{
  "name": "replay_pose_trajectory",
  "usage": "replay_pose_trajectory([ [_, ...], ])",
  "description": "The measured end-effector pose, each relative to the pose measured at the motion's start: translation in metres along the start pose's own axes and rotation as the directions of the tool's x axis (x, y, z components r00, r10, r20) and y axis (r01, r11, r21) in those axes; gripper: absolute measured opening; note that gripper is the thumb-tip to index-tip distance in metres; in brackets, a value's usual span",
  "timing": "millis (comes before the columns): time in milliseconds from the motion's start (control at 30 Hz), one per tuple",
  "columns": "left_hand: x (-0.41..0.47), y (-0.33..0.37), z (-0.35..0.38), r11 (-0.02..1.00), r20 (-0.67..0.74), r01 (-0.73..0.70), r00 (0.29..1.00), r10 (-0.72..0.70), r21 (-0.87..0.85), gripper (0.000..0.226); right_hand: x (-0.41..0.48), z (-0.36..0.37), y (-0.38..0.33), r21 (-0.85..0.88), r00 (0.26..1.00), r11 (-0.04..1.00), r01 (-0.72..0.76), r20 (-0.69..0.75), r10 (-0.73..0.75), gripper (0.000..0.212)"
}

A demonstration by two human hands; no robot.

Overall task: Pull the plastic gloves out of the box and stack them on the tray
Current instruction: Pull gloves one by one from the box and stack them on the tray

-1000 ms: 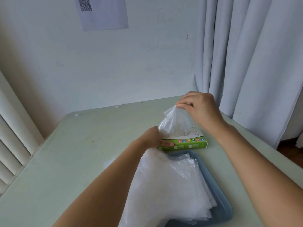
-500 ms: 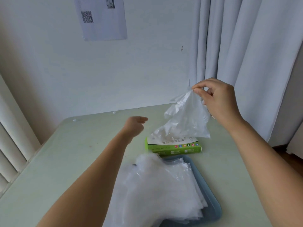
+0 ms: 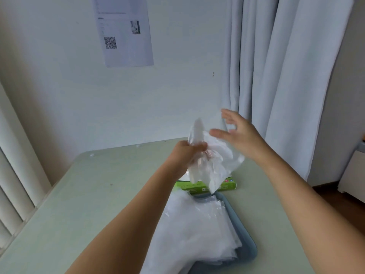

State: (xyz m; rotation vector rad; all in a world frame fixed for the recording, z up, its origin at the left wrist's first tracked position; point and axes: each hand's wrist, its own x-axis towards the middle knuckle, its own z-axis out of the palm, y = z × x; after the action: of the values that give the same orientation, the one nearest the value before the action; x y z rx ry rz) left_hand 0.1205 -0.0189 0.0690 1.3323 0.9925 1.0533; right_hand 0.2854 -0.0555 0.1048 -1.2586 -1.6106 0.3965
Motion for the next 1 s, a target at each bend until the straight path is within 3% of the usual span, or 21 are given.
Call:
replay_pose_trajectory([
  [67,0.004,-0.004,-0.002,0.971,-0.002,0.077,0.997,-0.080,-0.225,0.012,-0.013,-0.002,0.024,0.175,0.956,0.951,-0.255,0.197,0.220,0.094],
  [100,0.005,-0.006,-0.003,0.936,0.037,0.099,0.995,-0.092,-0.338,0.013,-0.021,0.000,0.036,0.278,0.911,0.887,-0.367,0.301,0.283,0.090],
  [167,0.003,-0.009,-0.005,0.866,0.136,0.137,0.987,-0.081,-0.481,0.018,-0.034,0.007,0.051,0.504,0.836,0.674,-0.539,0.419,0.355,0.054],
  [200,0.002,-0.010,-0.005,0.847,0.175,0.153,0.982,-0.072,-0.509,0.021,-0.037,0.013,0.055,0.611,0.826,0.556,-0.563,0.411,0.385,0.035],
  [267,-0.001,-0.015,-0.006,0.838,0.215,0.177,0.974,-0.073,-0.516,0.022,-0.038,0.020,0.061,0.768,0.831,0.382,-0.514,0.336,0.443,0.011],
  [300,-0.002,-0.018,-0.009,0.837,0.215,0.186,0.973,-0.084,-0.515,0.020,-0.037,0.022,0.062,0.812,0.838,0.349,-0.468,0.284,0.466,0.009],
  [500,0.000,-0.026,-0.034,0.787,0.102,0.161,0.987,-0.124,-0.596,0.022,-0.032,0.027,0.069,0.745,0.858,0.505,-0.435,0.174,0.483,0.009],
  [600,0.010,-0.035,-0.044,0.850,-0.053,0.082,0.990,-0.127,-0.520,0.018,-0.031,0.031,0.075,0.616,0.838,0.610,-0.499,0.165,0.520,0.010],
  [700,0.016,-0.040,-0.049,0.906,-0.165,0.019,0.981,-0.098,-0.423,0.022,-0.029,0.034,0.084,0.511,0.841,0.702,-0.496,0.081,0.535,0.032],
  [833,0.024,-0.042,-0.054,0.938,-0.208,0.013,0.974,-0.090,-0.346,0.021,-0.023,0.032,0.092,0.584,0.851,0.664,-0.468,0.094,0.517,0.032],
  [1000,0.038,-0.040,-0.072,0.920,-0.241,-0.002,0.965,-0.101,-0.392,0.024,-0.018,0.023,0.116,0.655,0.809,0.547,-0.522,0.177,0.560,0.006],
])
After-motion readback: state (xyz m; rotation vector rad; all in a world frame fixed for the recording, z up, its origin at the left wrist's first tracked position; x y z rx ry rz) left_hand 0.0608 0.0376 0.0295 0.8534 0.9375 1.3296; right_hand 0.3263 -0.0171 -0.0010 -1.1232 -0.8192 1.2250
